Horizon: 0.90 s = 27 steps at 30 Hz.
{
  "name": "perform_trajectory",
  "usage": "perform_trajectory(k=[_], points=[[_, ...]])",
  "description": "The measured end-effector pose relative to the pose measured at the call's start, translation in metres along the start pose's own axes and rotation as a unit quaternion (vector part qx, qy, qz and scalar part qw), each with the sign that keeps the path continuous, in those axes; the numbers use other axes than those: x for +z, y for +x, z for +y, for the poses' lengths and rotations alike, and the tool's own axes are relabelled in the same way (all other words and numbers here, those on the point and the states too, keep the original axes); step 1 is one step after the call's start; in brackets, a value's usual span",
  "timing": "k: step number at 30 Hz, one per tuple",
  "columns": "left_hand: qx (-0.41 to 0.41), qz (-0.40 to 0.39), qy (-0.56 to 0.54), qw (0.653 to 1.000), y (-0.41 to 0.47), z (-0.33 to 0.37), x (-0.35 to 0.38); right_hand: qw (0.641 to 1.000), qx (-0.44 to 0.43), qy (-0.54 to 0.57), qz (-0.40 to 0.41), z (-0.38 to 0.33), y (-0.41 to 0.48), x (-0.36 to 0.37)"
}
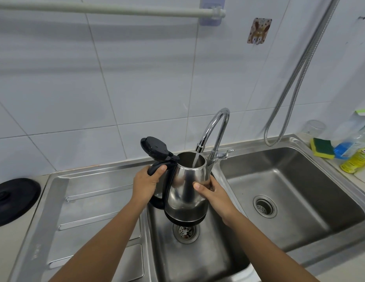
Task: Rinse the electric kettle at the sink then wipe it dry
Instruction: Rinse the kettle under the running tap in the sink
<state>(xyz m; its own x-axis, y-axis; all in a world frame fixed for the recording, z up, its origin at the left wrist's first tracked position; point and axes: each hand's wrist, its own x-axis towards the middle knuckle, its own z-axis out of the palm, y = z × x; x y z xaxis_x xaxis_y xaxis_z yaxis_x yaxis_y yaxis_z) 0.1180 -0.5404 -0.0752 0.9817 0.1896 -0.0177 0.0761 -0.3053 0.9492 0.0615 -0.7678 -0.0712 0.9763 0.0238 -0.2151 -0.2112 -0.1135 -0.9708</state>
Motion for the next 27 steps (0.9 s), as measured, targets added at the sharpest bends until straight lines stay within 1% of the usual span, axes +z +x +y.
perform_trajectory(k=[21, 27], points=[[-0.010, 0.008, -0.017, 1.000, -0.0016, -0.0003, -0.0015, 1.000, -0.012, 0.001, -0.023, 0.0015, 0.0013, -0.0004], [-0.004, 0.009, -0.006, 1.000, -0.0030, 0.0006, -0.0013, 1.000, -0.011, 0.007, -0.027, 0.0015, -0.0005, -0.0001]])
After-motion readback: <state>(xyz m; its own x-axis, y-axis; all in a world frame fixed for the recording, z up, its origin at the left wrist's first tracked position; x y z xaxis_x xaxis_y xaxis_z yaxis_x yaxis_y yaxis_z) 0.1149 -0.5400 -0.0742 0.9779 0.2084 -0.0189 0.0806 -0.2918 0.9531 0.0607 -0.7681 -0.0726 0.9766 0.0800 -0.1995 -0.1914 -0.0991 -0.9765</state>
